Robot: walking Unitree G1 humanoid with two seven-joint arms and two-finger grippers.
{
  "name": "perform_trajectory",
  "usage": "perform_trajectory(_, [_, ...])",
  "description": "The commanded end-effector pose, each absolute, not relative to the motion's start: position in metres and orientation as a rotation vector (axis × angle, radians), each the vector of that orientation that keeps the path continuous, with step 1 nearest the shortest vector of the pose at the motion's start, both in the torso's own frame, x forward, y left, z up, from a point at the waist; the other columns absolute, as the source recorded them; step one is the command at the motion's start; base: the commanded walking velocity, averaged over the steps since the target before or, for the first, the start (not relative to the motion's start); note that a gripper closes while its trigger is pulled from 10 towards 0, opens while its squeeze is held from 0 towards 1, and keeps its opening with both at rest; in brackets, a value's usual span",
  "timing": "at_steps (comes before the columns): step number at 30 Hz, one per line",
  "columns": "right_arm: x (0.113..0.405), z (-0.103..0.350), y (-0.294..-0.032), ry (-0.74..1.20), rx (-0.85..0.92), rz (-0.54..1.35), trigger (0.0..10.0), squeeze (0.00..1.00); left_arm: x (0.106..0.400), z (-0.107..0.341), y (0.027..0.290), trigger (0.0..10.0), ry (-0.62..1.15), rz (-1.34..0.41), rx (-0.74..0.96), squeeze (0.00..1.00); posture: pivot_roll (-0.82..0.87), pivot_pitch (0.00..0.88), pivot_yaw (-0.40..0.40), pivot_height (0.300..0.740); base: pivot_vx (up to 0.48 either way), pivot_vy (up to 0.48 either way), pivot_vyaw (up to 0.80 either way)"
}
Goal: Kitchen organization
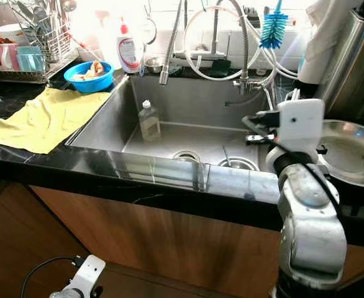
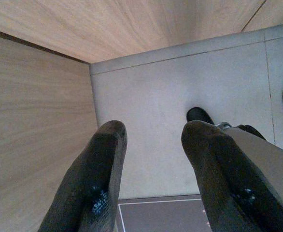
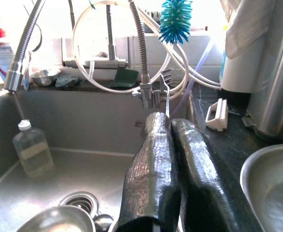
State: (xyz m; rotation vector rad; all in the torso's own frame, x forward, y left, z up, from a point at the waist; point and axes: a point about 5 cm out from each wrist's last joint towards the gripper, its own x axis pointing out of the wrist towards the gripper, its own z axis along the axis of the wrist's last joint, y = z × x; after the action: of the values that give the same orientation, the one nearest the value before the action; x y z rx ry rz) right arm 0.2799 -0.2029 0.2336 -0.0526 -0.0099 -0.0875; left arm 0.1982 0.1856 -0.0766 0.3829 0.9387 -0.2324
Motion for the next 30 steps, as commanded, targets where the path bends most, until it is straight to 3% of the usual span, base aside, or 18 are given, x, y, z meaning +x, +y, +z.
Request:
perform_trajectory(1, [0.286,0.23,-0.203,0.001,-0.035,-0.045,10.0,0.0,0.196,-0.077,0.19,10.0,0.948,-0.225,0.403,0.0,-0.14,0.0,0.054,0.74,0.0,0.0,0.0])
perform_trajectory(10, [0.298,0.22,-0.212,0.025,-0.007,0.028,10.0,0.0,0.194,-0.078,0.191,10.0,0.948,-0.225,0.403,0.0,-0.14,0.0,0.054,0.74,0.0,0.0,0.0])
perform_trajectory(13, [0.305,0.213,-0.208,0.043,0.092,0.16,10.0,0.0,0.196,-0.077,0.191,10.0,0.943,-0.226,0.402,0.0,-0.14,0.0,0.051,0.74,0.0,0.0,0.0])
perform_trajectory(17, [0.305,0.198,-0.206,0.105,0.098,0.239,10.0,0.0,0.2,-0.075,0.19,10.0,0.928,-0.22,0.398,0.0,-0.13,0.0,0.048,0.74,0.0,0.0,0.0])
perform_trajectory(25, [0.306,0.175,-0.217,0.21,0.077,0.23,10.0,0.0,0.203,-0.073,0.19,10.0,0.921,-0.222,0.399,0.0,-0.13,0.0,0.053,0.74,0.0,0.0,0.0])
perform_trajectory(30, [0.311,0.162,-0.235,0.279,0.046,0.108,10.0,0.0,0.205,-0.073,0.188,10.0,0.915,-0.225,0.397,0.0,-0.12,0.0,0.054,0.74,0.0,0.0,0.0])
